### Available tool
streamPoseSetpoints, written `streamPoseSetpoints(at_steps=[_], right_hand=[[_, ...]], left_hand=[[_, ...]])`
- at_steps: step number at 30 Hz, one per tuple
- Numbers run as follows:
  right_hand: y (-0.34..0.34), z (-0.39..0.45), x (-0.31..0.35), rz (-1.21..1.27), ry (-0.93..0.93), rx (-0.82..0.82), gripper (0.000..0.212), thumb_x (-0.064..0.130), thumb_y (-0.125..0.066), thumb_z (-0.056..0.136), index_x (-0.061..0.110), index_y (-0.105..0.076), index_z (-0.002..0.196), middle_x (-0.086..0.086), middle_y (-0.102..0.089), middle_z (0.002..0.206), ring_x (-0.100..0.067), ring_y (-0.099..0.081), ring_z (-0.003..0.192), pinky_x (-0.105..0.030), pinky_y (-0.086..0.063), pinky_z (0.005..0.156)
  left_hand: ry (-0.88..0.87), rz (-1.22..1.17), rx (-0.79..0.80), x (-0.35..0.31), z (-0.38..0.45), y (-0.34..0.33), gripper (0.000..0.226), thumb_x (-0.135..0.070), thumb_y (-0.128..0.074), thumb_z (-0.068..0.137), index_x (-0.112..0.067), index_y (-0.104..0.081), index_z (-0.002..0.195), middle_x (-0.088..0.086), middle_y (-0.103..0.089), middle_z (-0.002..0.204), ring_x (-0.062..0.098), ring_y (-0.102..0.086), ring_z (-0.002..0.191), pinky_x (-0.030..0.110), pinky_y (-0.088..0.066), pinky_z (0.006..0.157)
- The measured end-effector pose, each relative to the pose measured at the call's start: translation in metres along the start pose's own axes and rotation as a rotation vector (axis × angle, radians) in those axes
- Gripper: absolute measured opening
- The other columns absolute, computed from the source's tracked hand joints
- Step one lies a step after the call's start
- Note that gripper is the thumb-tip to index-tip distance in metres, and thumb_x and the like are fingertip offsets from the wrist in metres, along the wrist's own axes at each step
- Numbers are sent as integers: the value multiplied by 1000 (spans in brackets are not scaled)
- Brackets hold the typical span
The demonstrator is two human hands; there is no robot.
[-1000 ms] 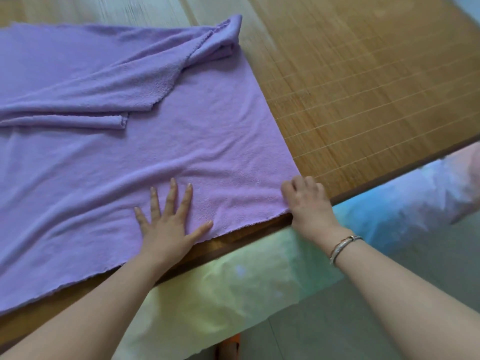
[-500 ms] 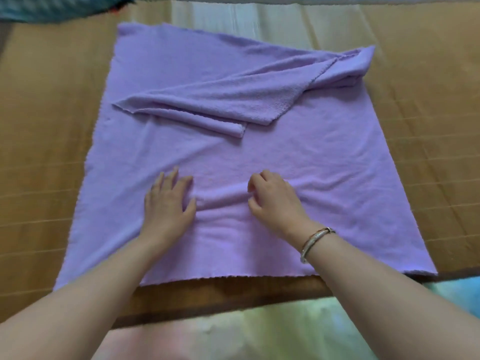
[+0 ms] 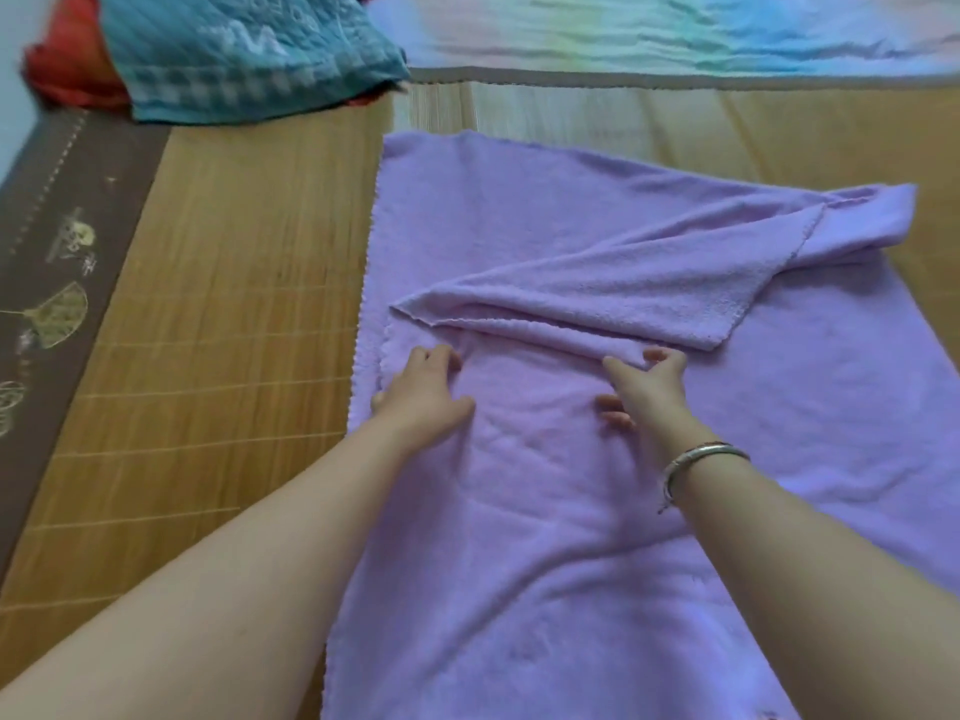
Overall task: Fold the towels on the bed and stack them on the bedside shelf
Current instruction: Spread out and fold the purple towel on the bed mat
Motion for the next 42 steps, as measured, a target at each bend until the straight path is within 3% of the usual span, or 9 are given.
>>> streamPoseSetpoints(at_steps=[3, 8, 14, 18, 22, 27, 30, 39, 42], right_hand=[[-9, 9, 1, -129, -38, 82, 33, 24, -59, 89, 24, -34, 110, -10, -56, 92, -21, -54, 57, -25, -46, 45], [-28, 6, 61, -910, 439, 56, 9, 19, -56, 85, 17, -47, 85, -12, -62, 85, -32, -58, 84, -38, -46, 72], [-121, -15, 165, -475, 821, 289, 8, 13, -50, 82, 16, -43, 85, 11, -42, 76, -12, -41, 74, -22, -36, 69], [-215, 23, 220, -352, 812, 400, 12, 5, -50, 86, 16, -45, 88, 9, -43, 81, -10, -41, 76, -11, -33, 69], [-299, 63, 256, -396, 878, 446, 12, 2, -51, 84, 14, -47, 88, 5, -46, 82, -16, -43, 81, -26, -39, 76], [-348, 122, 238, -695, 785, 510, 35, 17, -45, 75, 17, -58, 107, -9, -56, 103, -30, -54, 94, -41, -44, 88], [-342, 143, 243, -550, 751, 418, 23, 15, -50, 82, 20, -56, 104, -9, -59, 104, -28, -55, 95, -46, -46, 87], [-357, 169, 251, -863, 919, 323, 12, 30, -60, 84, 23, -58, 95, 1, -57, 103, -25, -44, 106, -33, -30, 81], [-347, 171, 255, -626, 884, 340, 11, 21, -63, 81, 24, -55, 88, 10, -56, 81, -23, -54, 90, -39, -42, 76]], left_hand=[[-40, -2, 127, -2, 18, 0, 36, -42, -57, 75, -25, -44, 103, 6, -48, 118, 27, -54, 105, 44, -44, 96], [-64, 21, 252, -6, 26, 3, 24, -35, -58, 85, -21, -43, 98, 0, -50, 97, 22, -52, 84, 35, -46, 79], [-30, -310, -247, -10, 43, 89, 8, -20, -54, 84, -22, -47, 80, -5, -59, 80, 21, -57, 76, 35, -47, 69], [45, -617, -327, 20, 106, 152, 12, -6, -49, 91, -15, -58, 90, -1, -60, 91, 17, -54, 83, 18, -43, 68], [79, -688, -331, 50, 172, 194, 19, -6, -46, 95, -10, -64, 100, -4, -57, 84, 8, -45, 65, 5, -34, 49], [124, -666, -220, 58, 238, 190, 18, -27, -57, 92, -18, -68, 103, 0, -63, 109, 15, -53, 103, 6, -40, 77], [160, -643, -233, 61, 260, 181, 24, -55, -63, 71, -37, -67, 85, -7, -63, 109, 19, -49, 116, 32, -37, 107], [166, -788, -261, 44, 305, 179, 32, -52, -75, 69, -30, -73, 92, 1, -62, 113, 9, -45, 102, 7, -27, 85], [120, -938, -347, 45, 310, 185, 30, -50, -76, 55, -37, -75, 82, -4, -71, 96, 23, -59, 109, 36, -44, 101]])
Point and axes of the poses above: each hand's wrist, its own z-axis towards the middle knuckle, its own y-axis out of the back of the hand, x = y × z, the point moved 9 cm from there along z, towards the middle knuckle
